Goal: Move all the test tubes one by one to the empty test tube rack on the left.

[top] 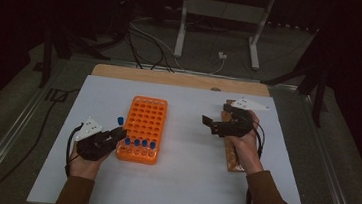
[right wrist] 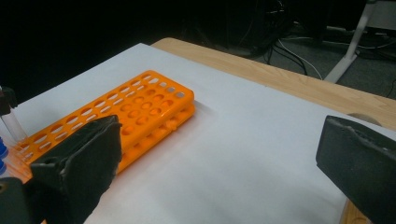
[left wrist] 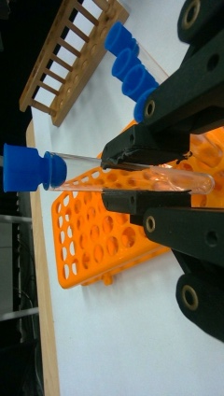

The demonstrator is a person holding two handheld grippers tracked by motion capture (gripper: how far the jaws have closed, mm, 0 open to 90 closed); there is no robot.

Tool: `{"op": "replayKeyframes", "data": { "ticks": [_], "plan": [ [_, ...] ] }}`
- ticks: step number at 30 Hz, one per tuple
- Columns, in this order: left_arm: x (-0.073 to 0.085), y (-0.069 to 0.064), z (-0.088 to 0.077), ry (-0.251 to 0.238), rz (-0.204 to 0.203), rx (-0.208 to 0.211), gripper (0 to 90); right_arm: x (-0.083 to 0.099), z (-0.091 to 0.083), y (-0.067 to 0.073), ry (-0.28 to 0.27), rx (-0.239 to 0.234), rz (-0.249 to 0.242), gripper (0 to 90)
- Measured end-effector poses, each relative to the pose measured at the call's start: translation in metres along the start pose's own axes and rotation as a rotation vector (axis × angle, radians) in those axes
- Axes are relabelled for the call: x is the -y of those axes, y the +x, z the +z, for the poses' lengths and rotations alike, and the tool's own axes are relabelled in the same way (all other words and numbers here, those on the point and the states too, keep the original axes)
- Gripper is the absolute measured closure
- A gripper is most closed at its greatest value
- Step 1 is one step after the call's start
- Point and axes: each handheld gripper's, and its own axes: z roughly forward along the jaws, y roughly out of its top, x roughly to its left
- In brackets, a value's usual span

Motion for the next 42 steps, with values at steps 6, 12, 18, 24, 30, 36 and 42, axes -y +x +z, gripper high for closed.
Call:
{"op": "replayKeyframes", "data": {
  "ticks": [6,12,18,24,30,36,42],
  "plan": [
    [0.006,-0.001,-0.003,0.016,0.008,-0.003,78.0,0.003,-0.002,-0.002,-0.003,0.002,0.004,0.6],
    [0.012,-0.003,-0.003,0.032,0.026,0.000,77.9,0.005,-0.004,-0.004,-0.007,0.001,0.015,0.6],
    [0.020,-0.007,-0.001,0.094,0.063,-0.015,77.9,0.007,-0.006,-0.005,-0.012,-0.005,0.014,0.6],
    [0.024,-0.013,0.004,0.173,0.145,-0.051,78.1,0.009,-0.008,-0.007,-0.015,-0.002,0.018,0.6],
    [0.028,-0.013,0.008,0.204,0.157,-0.058,78.3,0.013,-0.011,-0.007,-0.022,0.000,0.024,0.6],
    [0.030,-0.013,0.007,0.199,0.147,-0.057,78.3,0.018,-0.014,-0.007,-0.024,0.000,0.027,0.7],
    [0.031,-0.010,0.004,0.182,0.104,-0.034,75.6,0.027,-0.020,-0.009,-0.035,0.009,0.036,0.7]
  ]
}}
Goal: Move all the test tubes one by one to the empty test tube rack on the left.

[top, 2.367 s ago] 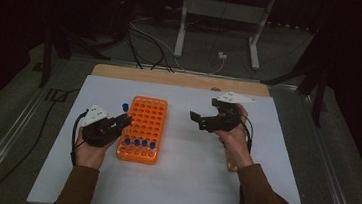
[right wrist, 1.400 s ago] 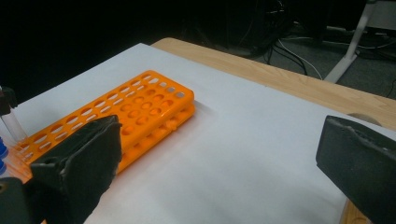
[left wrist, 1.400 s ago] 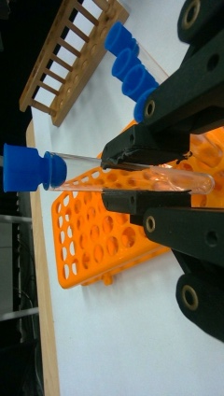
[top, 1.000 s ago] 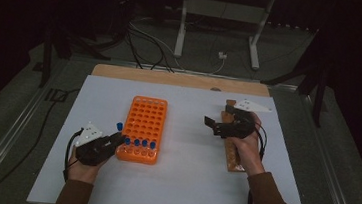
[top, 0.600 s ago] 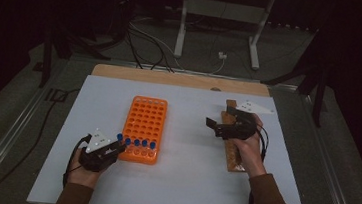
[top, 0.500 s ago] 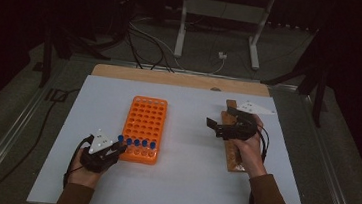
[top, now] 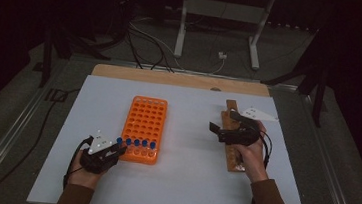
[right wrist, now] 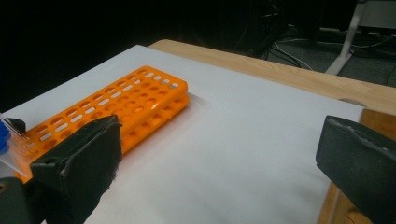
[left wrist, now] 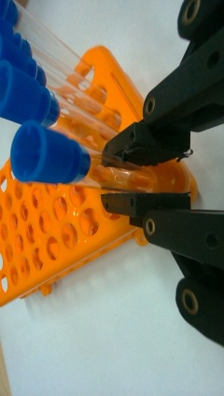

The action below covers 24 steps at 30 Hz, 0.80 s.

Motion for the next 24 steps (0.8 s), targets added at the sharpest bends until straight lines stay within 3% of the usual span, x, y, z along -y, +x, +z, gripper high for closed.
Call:
{"op": "replayKeyframes", "data": {
  "ticks": [4,8,12,16,20,24],
  "plan": [
    [0.000,0.007,-0.009,-0.053,-0.045,0.035,66.1,0.007,-0.006,-0.004,-0.005,0.013,0.015,0.7],
    [-0.001,0.013,-0.020,-0.123,-0.063,0.068,56.2,0.012,-0.015,-0.006,-0.009,0.025,0.015,0.7],
    [-0.003,0.018,-0.030,-0.201,-0.080,0.069,48.2,0.013,-0.025,-0.003,-0.020,0.046,-0.011,0.7],
    [-0.005,0.023,-0.039,-0.259,-0.100,0.054,44.7,0.018,-0.033,0.002,-0.020,0.065,-0.051,0.7],
    [-0.006,0.027,-0.042,-0.293,-0.122,0.031,37.8,0.024,-0.038,0.004,-0.030,0.073,-0.045,0.7],
    [-0.006,0.029,-0.044,-0.312,-0.133,-0.024,30.8,0.031,-0.044,0.004,-0.051,0.082,-0.037,0.7]
  ]
}}
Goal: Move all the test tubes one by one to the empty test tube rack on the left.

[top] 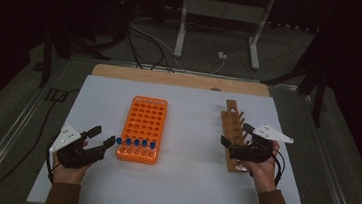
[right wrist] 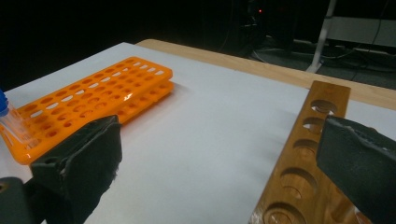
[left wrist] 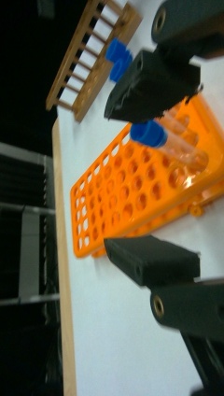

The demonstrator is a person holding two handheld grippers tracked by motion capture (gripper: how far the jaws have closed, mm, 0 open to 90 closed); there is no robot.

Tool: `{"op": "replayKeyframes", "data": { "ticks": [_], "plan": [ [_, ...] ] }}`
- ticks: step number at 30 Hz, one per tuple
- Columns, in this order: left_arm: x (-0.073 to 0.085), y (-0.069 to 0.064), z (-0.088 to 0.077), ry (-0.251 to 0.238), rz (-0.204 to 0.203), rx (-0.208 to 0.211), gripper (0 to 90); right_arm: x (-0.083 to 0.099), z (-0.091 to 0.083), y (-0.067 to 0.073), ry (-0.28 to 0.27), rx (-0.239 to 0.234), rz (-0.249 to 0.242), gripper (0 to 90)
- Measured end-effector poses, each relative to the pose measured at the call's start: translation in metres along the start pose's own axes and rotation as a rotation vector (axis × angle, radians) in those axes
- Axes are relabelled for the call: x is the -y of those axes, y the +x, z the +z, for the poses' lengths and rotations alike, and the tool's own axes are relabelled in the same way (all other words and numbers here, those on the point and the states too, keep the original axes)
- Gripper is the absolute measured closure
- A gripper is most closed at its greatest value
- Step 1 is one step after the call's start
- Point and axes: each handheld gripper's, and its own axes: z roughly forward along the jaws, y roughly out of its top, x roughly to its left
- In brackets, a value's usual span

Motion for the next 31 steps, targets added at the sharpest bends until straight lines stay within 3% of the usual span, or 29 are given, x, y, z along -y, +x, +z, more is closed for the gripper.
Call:
{"op": "replayKeyframes", "data": {
  "ticks": [6,9,12,21,31],
  "plan": [
    [-0.003,0.004,-0.005,-0.044,-0.010,-0.092,16.5,0.011,-0.008,0.000,-0.022,0.003,0.013,0.7],
    [-0.003,0.008,-0.008,-0.058,-0.020,-0.108,8.5,0.015,-0.012,0.000,-0.027,0.016,0.000,0.7],
    [-0.004,0.010,-0.009,-0.058,-0.026,-0.127,1.6,0.017,-0.016,-0.001,-0.047,0.016,0.018,0.7],
    [0.000,0.014,-0.008,-0.048,-0.014,-0.173,0.7,0.028,-0.023,-0.003,-0.056,0.031,0.037,0.6],
    [0.003,0.015,-0.006,-0.029,-0.019,-0.195,0.7,0.031,-0.026,-0.008,-0.059,0.053,0.067,0.6]
  ]
}}
